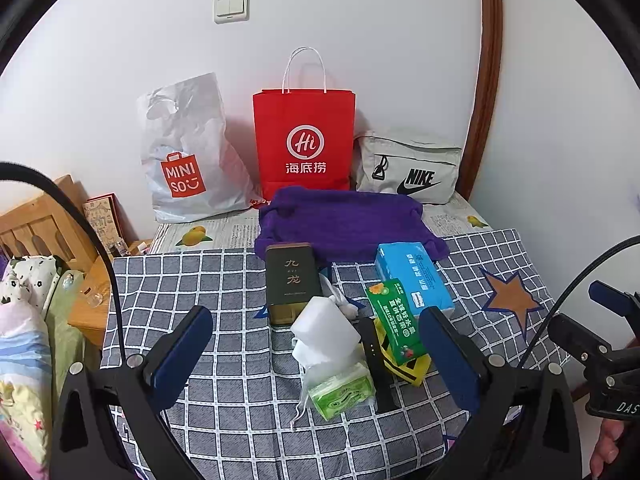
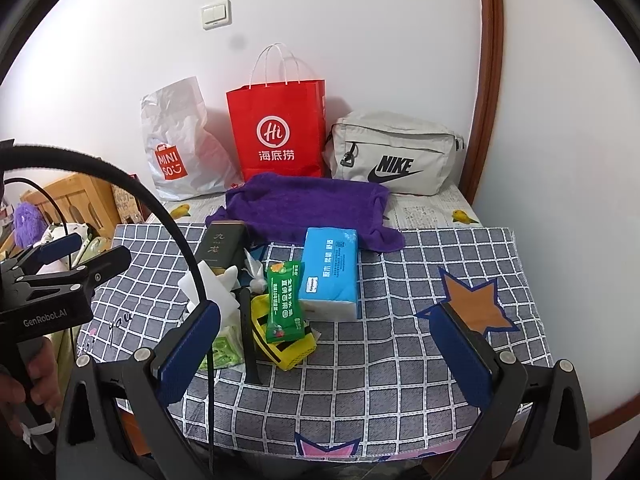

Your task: Organize soft objects

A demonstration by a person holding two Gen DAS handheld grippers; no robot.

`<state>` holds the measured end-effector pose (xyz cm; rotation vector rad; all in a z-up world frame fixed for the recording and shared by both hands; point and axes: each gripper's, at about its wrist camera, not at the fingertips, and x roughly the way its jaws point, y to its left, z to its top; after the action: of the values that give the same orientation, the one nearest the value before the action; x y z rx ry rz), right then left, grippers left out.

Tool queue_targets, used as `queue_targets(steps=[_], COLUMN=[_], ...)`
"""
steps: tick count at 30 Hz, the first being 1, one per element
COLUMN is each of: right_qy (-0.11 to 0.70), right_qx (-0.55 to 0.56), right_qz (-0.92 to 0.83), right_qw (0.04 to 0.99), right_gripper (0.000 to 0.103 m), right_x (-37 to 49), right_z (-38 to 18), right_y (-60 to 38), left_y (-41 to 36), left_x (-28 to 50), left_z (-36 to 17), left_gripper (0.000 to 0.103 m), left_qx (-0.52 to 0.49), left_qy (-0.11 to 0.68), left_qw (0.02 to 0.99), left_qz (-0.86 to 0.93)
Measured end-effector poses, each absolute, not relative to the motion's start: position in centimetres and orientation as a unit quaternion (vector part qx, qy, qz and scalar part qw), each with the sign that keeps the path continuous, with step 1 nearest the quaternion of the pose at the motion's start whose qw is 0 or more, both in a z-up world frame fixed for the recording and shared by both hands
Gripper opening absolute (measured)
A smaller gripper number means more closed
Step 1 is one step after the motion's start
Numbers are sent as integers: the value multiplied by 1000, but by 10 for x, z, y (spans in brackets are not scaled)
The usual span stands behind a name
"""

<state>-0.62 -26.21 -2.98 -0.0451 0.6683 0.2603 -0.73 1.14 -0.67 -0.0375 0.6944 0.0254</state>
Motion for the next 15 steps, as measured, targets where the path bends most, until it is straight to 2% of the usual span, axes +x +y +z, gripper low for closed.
queue_targets(steps=[15], right_qy=[325], right_qx=[-25], right_qz=[130], right_qw=[936], right_gripper=[103], right_x=[-7], right_z=[-29], right_y=[-261], left_y=[12], left_x=[-7], left_z=[-6], left_gripper=[103], left_qx=[-19], left_qy=[341], left_qw=[940], left_qz=[13])
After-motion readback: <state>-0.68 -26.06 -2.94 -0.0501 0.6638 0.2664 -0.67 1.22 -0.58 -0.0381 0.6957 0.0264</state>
